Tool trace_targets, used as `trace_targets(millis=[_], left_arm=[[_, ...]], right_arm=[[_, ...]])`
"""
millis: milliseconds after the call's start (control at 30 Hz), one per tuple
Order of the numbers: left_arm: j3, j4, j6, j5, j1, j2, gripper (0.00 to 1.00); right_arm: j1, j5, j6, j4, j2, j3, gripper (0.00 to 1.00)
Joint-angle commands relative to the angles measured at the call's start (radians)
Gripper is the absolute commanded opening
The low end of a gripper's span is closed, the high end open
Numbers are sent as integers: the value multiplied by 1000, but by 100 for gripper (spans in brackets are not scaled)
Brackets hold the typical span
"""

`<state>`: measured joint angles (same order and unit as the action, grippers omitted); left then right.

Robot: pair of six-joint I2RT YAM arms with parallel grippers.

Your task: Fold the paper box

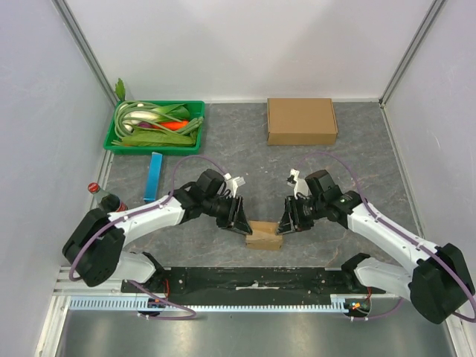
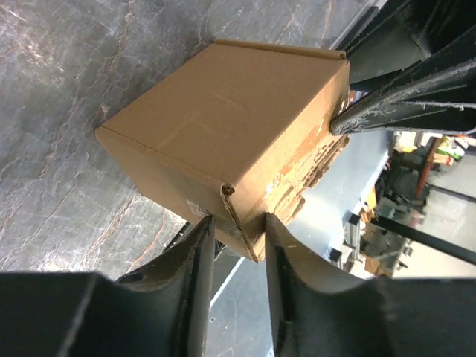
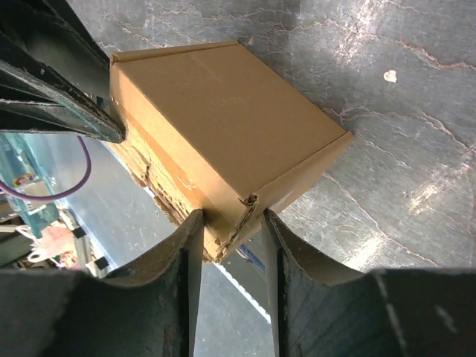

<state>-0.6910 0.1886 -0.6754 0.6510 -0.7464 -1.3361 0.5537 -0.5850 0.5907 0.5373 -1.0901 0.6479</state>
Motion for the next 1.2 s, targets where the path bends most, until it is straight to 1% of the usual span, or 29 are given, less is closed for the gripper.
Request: trace_targets(millis=[0, 33, 67, 100, 133, 167, 200, 233, 267, 300, 333, 367, 400, 433, 467, 500, 533, 567, 600, 633, 667, 733, 767, 800, 867, 933, 1000, 1167], left_arm=[[-77, -106, 43, 105, -1, -45, 34], [-93, -110, 53, 69, 1, -44, 34], [-114, -100, 66, 47, 2, -48, 33], [-164, -100, 101, 29, 2, -54, 31], [-186, -109, 115, -20, 2, -57, 30], [-209, -145, 132, -45, 2, -75, 30], [-253, -161, 148, -72, 2, -86, 30], [-272, -181, 157, -129, 2, -100, 30], [-289, -193, 172, -157, 4, -133, 30], [-330, -242, 178, -175, 8, -155, 30], [-359, -256, 189, -171, 13, -179, 30], [-393, -259, 238, -191, 13, -236, 30], [-453, -262, 261, -226, 13, -261, 30], [-473, -276, 287, -291, 15, -290, 30], [-491, -291, 354, -322, 16, -319, 29], [-527, -308, 381, -350, 18, -384, 30], [-547, -317, 396, -391, 24, -418, 30], [-570, -317, 410, -393, 30, -451, 30], [-606, -325, 415, -396, 36, -516, 30], [-620, -333, 418, -430, 36, -546, 30], [-636, -333, 413, -442, 36, -579, 29], [-683, -296, 395, -467, 36, -653, 28], [-693, -295, 379, -459, 36, -667, 28], [-688, -305, 370, -447, 35, -676, 28], [-674, -337, 349, -433, 35, -704, 28], [-673, -351, 332, -423, 35, -719, 28], [-680, -354, 316, -409, 36, -736, 28], [-688, -353, 300, -403, 35, -741, 28]], right_arm=[[-1, -78, -15, -79, -24, 41, 39], [-1, -75, -17, -79, -31, 58, 39], [-1, -67, -20, -82, -39, 80, 36], [-3, -21, -31, -80, -62, 137, 36], [-5, 14, -46, -79, -77, 171, 35], [-3, 55, -92, -77, -99, 209, 34], [-6, 151, -124, -63, -150, 292, 34], [-9, 204, -162, -63, -174, 330, 34], [-9, 284, -195, -62, -198, 364, 33], [-11, 354, -245, -92, -243, 413, 33], [-17, 387, -271, -129, -266, 426, 32], [-17, 428, -284, -152, -293, 443, 31], [-17, 441, -319, -158, -359, 505, 31], [-18, 442, -337, -172, -388, 530, 31], [-18, 470, -353, -193, -410, 541, 32], [-18, 503, -361, -265, -447, 524, 32], [-32, 531, -377, -296, -465, 512, 32], [-35, 553, -390, -337, -487, 501, 31], [-37, 574, -406, -355, -517, 475, 31], [-38, 579, -413, -393, -524, 443, 31], [-43, 637, -405, -434, -525, 417, 31], [-46, 663, -391, -489, -499, 322, 31], [-49, 712, -372, -523, -487, 290, 32], [-52, 732, -361, -530, -467, 247, 32], [-77, 744, -348, -530, -462, 222, 34], [-115, 696, -345, -562, -478, 200, 36], [-127, 669, -354, -583, -502, 200, 36], [-159, 676, -368, -591, -547, 228, 36]])
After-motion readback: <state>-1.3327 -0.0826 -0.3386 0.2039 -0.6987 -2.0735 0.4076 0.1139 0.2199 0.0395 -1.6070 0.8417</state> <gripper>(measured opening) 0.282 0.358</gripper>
